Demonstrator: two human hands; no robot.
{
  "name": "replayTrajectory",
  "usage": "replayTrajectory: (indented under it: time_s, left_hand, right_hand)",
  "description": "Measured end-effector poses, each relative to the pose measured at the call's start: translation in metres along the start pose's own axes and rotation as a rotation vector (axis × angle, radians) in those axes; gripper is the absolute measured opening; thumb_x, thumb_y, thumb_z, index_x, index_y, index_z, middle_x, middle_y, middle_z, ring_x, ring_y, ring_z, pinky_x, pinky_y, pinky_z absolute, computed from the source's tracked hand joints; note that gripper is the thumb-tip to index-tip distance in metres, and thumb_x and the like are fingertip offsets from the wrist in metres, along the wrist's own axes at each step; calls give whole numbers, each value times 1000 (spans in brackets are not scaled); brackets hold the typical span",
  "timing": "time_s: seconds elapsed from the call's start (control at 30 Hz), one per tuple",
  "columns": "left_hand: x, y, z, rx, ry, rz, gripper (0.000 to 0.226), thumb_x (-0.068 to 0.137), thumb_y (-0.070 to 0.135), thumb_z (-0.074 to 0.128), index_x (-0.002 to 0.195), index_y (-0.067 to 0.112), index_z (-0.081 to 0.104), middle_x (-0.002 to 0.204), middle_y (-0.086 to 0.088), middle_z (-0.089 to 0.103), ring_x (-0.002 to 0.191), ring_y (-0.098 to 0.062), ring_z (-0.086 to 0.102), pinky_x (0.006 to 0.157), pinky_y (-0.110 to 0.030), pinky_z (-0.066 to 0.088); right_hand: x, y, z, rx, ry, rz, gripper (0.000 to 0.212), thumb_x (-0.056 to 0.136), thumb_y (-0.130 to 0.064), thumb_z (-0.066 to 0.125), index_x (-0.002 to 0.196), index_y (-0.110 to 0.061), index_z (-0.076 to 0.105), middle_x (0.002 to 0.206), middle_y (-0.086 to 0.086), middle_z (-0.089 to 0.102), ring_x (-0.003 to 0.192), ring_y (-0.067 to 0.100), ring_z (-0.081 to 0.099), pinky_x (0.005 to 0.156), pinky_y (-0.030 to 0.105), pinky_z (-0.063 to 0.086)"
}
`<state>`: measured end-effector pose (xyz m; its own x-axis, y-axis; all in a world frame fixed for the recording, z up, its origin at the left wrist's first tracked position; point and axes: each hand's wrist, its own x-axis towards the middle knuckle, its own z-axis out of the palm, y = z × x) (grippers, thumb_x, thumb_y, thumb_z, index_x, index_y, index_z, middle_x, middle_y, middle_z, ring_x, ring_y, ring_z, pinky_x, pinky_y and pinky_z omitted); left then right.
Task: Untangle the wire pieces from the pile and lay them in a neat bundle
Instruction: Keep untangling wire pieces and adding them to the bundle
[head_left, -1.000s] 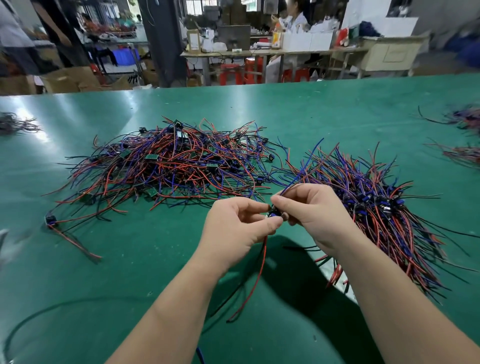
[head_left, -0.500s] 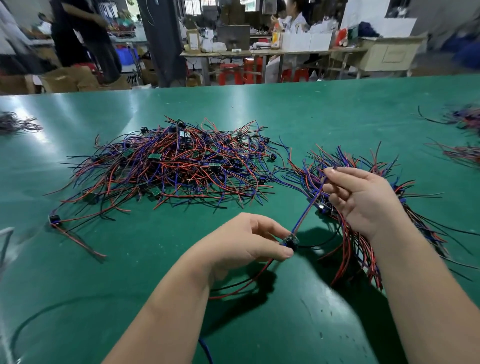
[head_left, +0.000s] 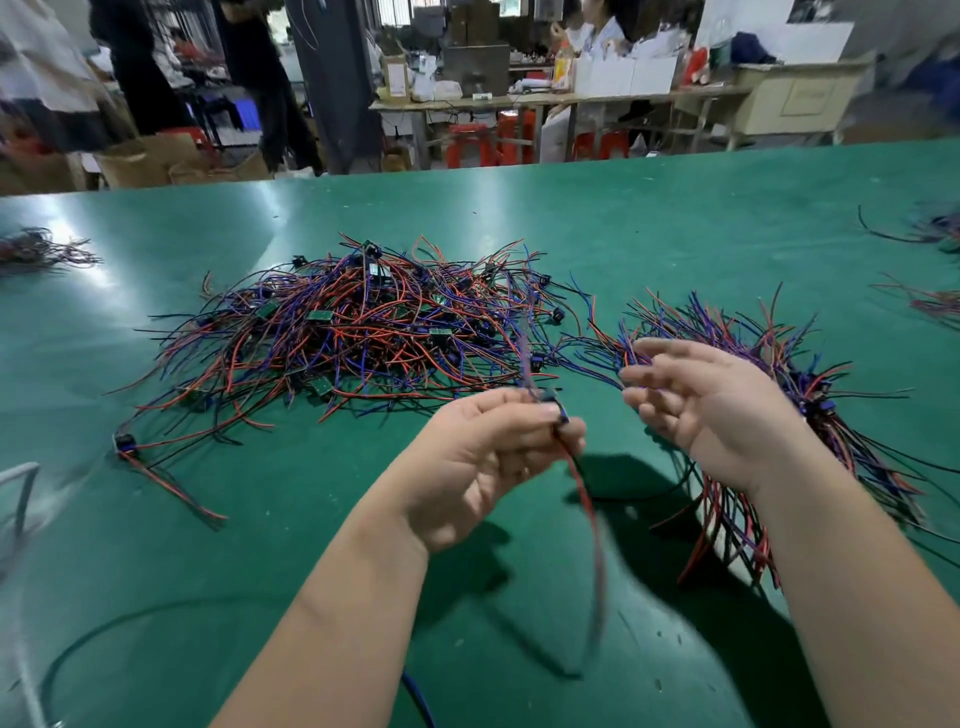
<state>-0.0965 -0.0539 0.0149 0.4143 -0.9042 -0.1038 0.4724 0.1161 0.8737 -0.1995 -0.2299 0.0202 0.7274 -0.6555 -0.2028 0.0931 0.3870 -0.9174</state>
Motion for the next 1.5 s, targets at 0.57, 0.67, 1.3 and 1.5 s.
replayTrajectory:
  time_s: [0.57,0.67,1.3,1.5]
  left_hand:
    - [4,-17,11,33,179,222,22,51,27,80,58,26,60,62,11,60,58,-4,55,63,-20,41]
    - [3,-18,7,207,40,276,15,65,13,78,75,23,73,77,5,71,70,-3,64,68,-15,49]
    - [2,-19,10,396,220,62,22,75,-1,76,60,13,66,56,-5,65,49,-11,60,51,-23,54]
    - [-4,-15,6,524,27,-111,25,73,3,78,56,19,68,63,-5,68,53,-11,63,55,-23,54]
  right_hand:
    - [-20,23,43,254,-220,-17,14,68,-18,62,63,-15,75,61,0,67,52,6,62,51,17,51]
    - [-19,19,40,257,-206,-14,18,71,-20,60,67,-14,76,62,0,66,50,5,60,44,16,49]
    - [-13,21,26,-80,-51,-100,6,72,-9,70,75,-5,66,61,8,69,55,13,66,50,16,49]
    - [-8,-6,0,217,156,-194,15,91,-14,58,79,-8,63,60,2,69,59,12,68,55,17,52]
